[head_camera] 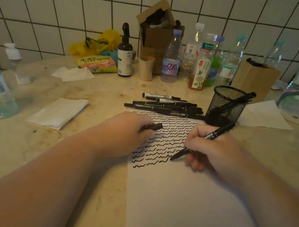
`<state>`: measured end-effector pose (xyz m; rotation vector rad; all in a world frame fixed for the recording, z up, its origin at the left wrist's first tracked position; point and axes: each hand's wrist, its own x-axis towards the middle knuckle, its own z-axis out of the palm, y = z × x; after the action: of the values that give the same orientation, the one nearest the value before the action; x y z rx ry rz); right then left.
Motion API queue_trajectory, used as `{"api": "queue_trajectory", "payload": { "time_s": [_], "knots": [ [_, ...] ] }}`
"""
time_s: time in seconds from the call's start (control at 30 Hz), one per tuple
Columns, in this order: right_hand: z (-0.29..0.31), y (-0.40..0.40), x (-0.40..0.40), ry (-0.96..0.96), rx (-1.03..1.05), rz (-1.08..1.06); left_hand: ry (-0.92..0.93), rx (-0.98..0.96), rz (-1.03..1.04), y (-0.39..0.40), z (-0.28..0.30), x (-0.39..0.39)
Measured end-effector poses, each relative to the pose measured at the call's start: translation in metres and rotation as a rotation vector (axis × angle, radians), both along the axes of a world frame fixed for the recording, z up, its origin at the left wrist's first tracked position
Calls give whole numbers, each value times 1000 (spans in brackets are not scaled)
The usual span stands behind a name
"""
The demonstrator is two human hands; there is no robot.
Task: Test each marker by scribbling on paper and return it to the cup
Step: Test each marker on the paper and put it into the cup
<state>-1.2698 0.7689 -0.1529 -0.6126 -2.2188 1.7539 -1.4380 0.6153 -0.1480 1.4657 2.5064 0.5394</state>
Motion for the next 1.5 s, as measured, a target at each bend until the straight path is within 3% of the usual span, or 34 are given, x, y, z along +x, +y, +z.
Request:
{"api": "queue_trajectory", "payload": {
  "time_s": [0.43, 0.63, 0.77, 1.07, 1.33, 1.5],
  "knots": [
    [-3, 6, 0, -46, 41, -77, -27, 29, -6, -1, -1, 0],
    [2, 10, 2, 116, 55, -205, -57, 48, -12, -2, 3, 2],
    [4, 8, 2, 252, -14, -160, -73, 48, -16, -1, 3, 2],
    [4, 9, 0, 335, -198, -92, -114, 69, -23, -2, 4, 4],
    [3, 7, 1, 278, -48, -46, -190, 97, -39, 0, 8, 9],
    [2, 5, 0, 305, -65, -31, -213, 67, -98, 2, 9, 14]
  ]
}}
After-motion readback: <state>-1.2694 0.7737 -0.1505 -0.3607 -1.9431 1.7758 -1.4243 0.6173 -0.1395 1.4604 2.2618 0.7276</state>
